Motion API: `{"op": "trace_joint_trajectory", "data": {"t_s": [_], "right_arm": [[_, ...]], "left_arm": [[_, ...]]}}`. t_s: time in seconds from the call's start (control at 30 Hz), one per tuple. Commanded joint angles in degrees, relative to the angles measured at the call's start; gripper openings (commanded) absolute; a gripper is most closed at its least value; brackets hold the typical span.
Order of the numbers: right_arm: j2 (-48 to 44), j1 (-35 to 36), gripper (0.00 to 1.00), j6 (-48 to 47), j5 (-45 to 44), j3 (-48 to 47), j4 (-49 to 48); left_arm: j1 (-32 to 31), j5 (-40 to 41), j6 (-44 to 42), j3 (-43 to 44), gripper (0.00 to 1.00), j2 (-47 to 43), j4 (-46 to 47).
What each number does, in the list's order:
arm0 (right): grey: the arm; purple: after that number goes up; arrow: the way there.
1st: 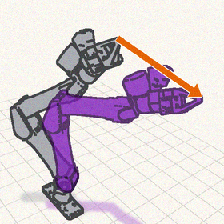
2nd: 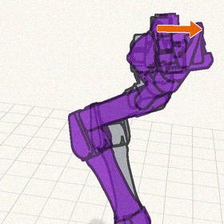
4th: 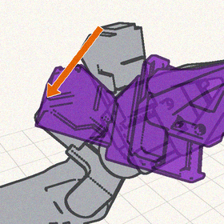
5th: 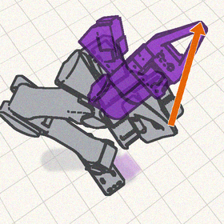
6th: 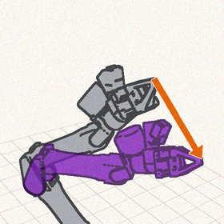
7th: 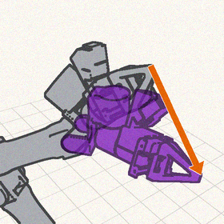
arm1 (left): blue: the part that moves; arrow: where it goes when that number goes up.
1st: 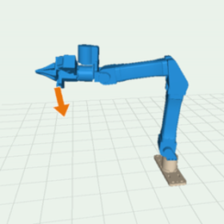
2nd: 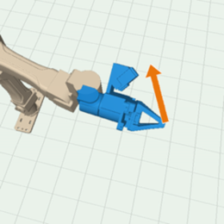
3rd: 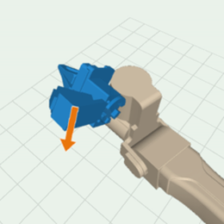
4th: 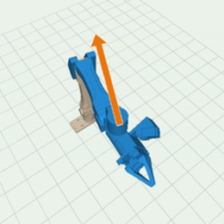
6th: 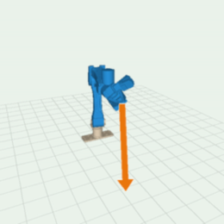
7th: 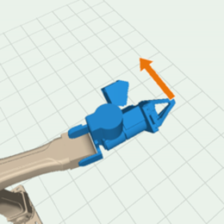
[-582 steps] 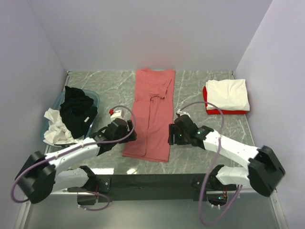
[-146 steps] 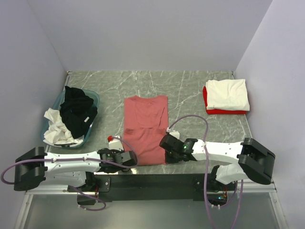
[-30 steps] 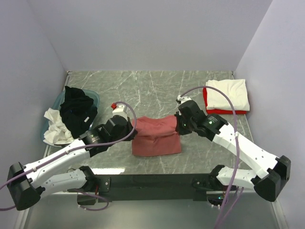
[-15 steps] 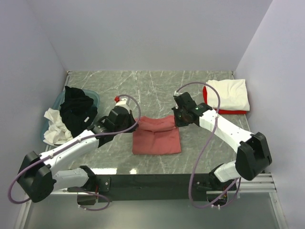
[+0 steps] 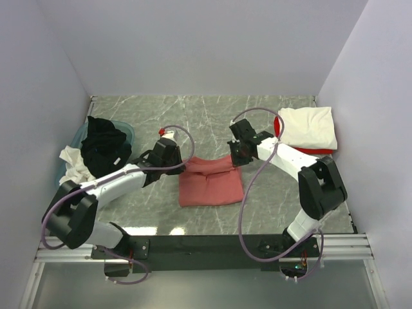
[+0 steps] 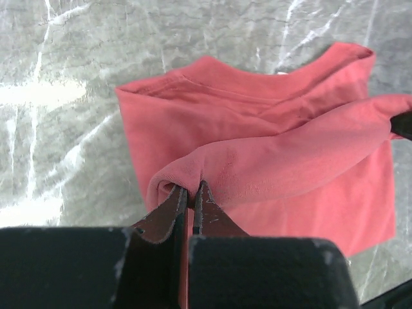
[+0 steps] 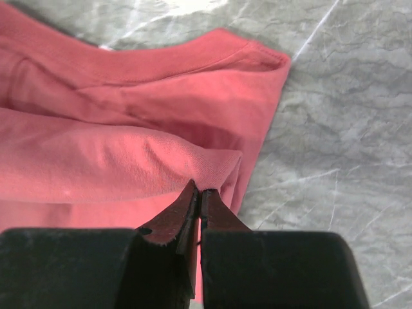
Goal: Fold and stack the t-shirts
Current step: Fold the tshirt
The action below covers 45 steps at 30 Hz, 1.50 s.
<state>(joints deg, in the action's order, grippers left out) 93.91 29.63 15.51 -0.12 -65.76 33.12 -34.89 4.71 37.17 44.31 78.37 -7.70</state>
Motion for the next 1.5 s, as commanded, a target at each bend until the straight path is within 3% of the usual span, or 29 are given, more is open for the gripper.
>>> {"op": "trace_joint_trajectory", "data": {"t_s": [0.0, 0.37, 0.43, 0.47, 0.5, 0.53, 0.57, 0.6, 0.73, 0.9, 1.07, 1.2, 1.47], "right_arm": [[1.45, -1.68, 0.00, -1.27, -0.67, -2.62, -2.53], [6.55, -2.82, 0.00, -1.88, -0.06, -7.71, -2.81], [7.69, -3.35, 0.00, -2.06, -0.06, -9.82, -2.28], [7.95, -3.43, 0.07, -2.15, 1.34, -10.61, -1.67], [7.96, -3.78, 0.14, -2.41, 1.70, -11.23, -1.57], [6.56, -3.70, 0.21, -2.67, 2.75, -11.58, -1.83], [5.59, -3.61, 0.35, -2.68, 2.93, -11.59, -2.27], [3.32, -3.70, 0.40, -2.50, 2.93, -11.67, -2.36], [-2.14, -3.61, 0.59, -2.68, 1.88, -11.94, -0.96], [-9.00, -3.61, 0.63, -1.89, 4.41, -7.38, -2.27], [-11.21, -3.61, 0.63, -0.04, 10.13, -1.66, -5.52], [-7.18, -3.35, 0.62, 1.01, 14.00, -1.65, -6.49], [1.44, -0.27, 0.61, 1.37, 15.41, -4.82, -6.14]], "left_arm": [[1.40, -1.10, -1.57, 3.32, 0.01, 2.39, 4.10], [4.22, -1.72, -1.75, 9.64, 0.01, 10.40, 2.97], [5.01, -0.24, -1.22, 11.75, 0.23, 11.37, 0.77], [5.10, 1.08, -0.70, 12.54, 0.32, 11.37, -0.11], [5.10, 2.13, -0.52, 13.33, 0.48, 11.02, -1.94], [5.10, 4.41, -0.34, 14.82, 0.55, 10.49, -2.83], [5.19, 5.39, 0.01, 15.44, 0.59, 9.88, -3.45], [5.10, 6.35, 0.01, 15.97, 0.67, 8.22, -4.94], [4.92, 10.23, 0.01, 16.86, 0.83, 2.42, -6.80], [1.16, 10.76, 1.06, 10.90, 0.84, -7.59, -3.91], [-7.90, 10.58, 3.87, -0.18, 0.83, -12.71, 4.69], [-13.69, 9.88, 5.63, -4.49, 0.83, -11.31, 10.42], [-19.33, 9.88, 6.34, -3.54, 0.82, 0.10, 15.61]]}}
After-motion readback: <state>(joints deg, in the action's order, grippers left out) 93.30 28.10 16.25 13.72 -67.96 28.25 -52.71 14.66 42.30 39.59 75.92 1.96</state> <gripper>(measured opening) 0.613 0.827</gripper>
